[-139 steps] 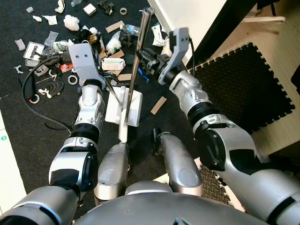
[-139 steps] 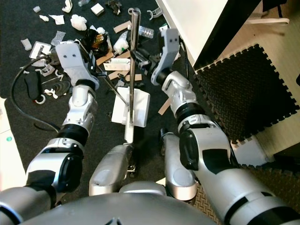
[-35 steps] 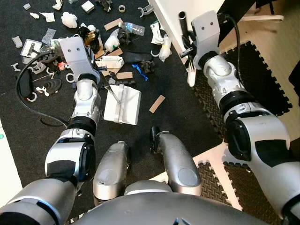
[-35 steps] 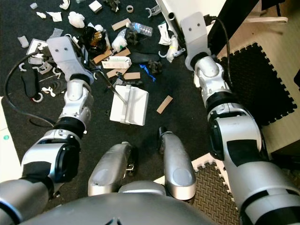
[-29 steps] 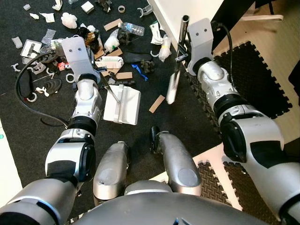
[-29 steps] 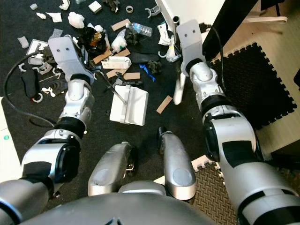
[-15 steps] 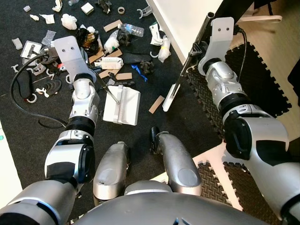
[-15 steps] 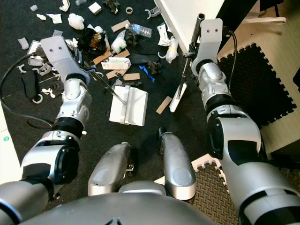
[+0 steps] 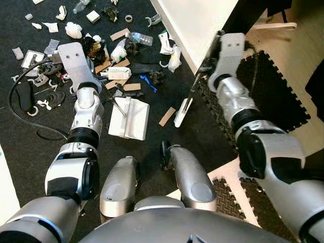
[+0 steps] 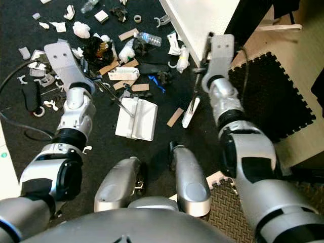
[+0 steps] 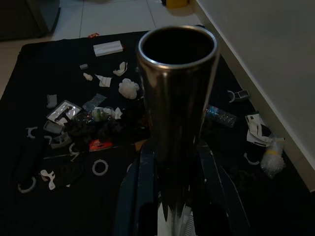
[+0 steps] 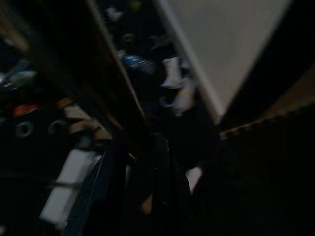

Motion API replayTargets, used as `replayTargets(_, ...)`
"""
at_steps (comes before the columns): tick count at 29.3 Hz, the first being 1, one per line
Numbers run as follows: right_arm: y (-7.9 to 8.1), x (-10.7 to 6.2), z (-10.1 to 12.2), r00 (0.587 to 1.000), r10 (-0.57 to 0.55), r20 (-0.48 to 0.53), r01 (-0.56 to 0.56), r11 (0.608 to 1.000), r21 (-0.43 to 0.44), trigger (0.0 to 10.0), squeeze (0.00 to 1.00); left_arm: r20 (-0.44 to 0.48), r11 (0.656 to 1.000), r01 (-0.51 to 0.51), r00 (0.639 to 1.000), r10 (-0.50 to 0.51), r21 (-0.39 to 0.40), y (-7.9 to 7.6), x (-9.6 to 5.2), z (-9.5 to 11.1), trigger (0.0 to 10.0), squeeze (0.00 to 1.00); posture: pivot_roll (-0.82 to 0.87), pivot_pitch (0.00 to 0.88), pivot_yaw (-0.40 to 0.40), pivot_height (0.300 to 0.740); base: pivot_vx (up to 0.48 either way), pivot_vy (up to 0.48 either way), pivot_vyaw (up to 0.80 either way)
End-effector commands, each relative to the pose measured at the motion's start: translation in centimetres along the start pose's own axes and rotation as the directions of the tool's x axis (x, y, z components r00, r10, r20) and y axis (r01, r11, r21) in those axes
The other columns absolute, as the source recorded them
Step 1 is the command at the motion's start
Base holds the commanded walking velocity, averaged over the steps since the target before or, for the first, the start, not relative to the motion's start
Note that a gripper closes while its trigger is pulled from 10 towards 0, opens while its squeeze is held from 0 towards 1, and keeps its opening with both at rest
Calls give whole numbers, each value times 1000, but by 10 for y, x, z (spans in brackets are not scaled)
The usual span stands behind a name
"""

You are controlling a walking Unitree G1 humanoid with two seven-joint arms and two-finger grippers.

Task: Sweep floor

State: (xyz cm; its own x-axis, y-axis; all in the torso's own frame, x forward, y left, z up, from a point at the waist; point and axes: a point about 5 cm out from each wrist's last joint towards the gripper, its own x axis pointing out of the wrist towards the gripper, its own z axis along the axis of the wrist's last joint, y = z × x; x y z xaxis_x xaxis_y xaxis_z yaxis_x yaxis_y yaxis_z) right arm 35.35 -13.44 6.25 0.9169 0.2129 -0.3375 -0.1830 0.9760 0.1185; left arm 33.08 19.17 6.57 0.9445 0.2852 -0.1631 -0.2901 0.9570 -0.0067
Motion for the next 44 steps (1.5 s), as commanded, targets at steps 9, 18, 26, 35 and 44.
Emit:
replayTargets(9, 56, 0, -23, 968, 252, -11, -243, 944, 223, 10000, 0, -116, 997, -49, 992, 55, 56, 19, -8, -26, 10000, 0, 60, 141, -6, 740, 0, 0, 0)
replayTargets(18, 93, -2, -12, 860, 505, 76, -500, 801, 330, 10000, 0, -115, 996, -62, 991, 68, 56, 22, -7, -26, 10000, 0, 63, 142, -14, 740, 0, 0, 0)
replayTargets(26, 72, 4, 37, 836, 447, 318, -548, 702, 455, 10000, 0, -120, 997, -49, 991, 56, 56, 19, -7, -26, 10000, 0, 51, 138, -11, 740, 0, 0, 0)
replayTargets(35, 6, 1, 64, 924, 240, 299, -307, 930, 201, 10000, 0, -113, 997, -48, 992, 55, 57, 21, -7, -25, 10000, 0, 52, 134, -15, 740, 0, 0, 0)
replayTargets(44, -47, -8, 58, 990, -8, 144, 34, 984, -176, 10000, 0, -132, 995, 73, 989, -63, 74, 7, -12, -31, 10000, 0, 52, 144, -13, 740, 0, 0, 0)
